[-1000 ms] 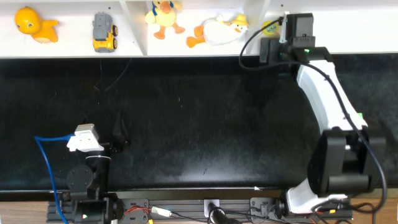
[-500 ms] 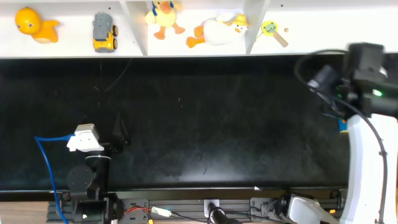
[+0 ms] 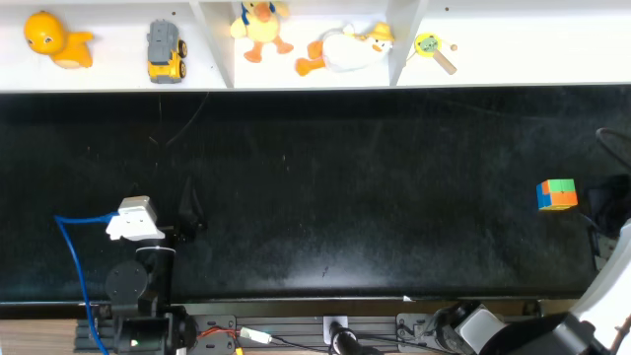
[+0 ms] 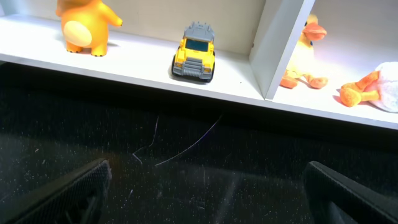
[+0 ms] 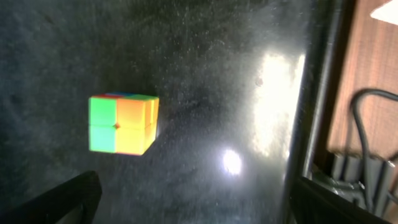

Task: Store Toys

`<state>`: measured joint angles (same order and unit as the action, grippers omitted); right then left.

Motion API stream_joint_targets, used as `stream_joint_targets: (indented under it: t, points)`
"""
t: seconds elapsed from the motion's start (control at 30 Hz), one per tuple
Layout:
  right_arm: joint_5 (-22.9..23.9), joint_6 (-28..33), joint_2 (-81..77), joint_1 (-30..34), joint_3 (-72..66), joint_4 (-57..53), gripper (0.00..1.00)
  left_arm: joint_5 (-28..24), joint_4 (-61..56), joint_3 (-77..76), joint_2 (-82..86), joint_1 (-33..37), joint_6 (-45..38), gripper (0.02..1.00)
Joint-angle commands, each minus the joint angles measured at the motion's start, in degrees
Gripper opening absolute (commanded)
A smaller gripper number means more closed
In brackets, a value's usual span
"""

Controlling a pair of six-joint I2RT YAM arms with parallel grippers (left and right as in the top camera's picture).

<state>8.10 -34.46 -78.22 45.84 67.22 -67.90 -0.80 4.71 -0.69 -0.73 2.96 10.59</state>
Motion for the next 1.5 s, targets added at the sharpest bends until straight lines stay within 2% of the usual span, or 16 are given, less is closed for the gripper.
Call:
stream_joint_targets:
  t: [0.03,0.33,0.6,0.77,1.27,1.5]
  points:
    - [-0.42,0.35,-1.64,0.28,-3.96,5.81,0.996,0.46,0.13,0.22,0.61,-0.46,0.17,0.998]
    - [-1.09,0.11,-8.66,-1.29,-4.68,14.95,0.996,0.46,0.13,0.22,0.61,-0.46,0.2,0.998]
    - [-0.96,-2.86,-13.9,-7.69,-4.68,19.67,0.996,0.48,0.13,0.22,0.61,-0.46,0.2,0.998]
    - [2.51,-3.85,-14.05,-10.91,-4.7,21.66,0.996,0.48,0.13,0.22,0.61,-0.46,0.17,0.998]
    - [3.41,-5.84,-22.45,-11.32,-4.83,21.05,0.998,0.48,0.13,0.22,0.61,-0.46,0.17,0.998]
    - [3.98,-5.31,-24.7,-11.32,-4.87,22.08,0.954,0.46,0.13,0.22,0.61,-0.46,0.17,0.998]
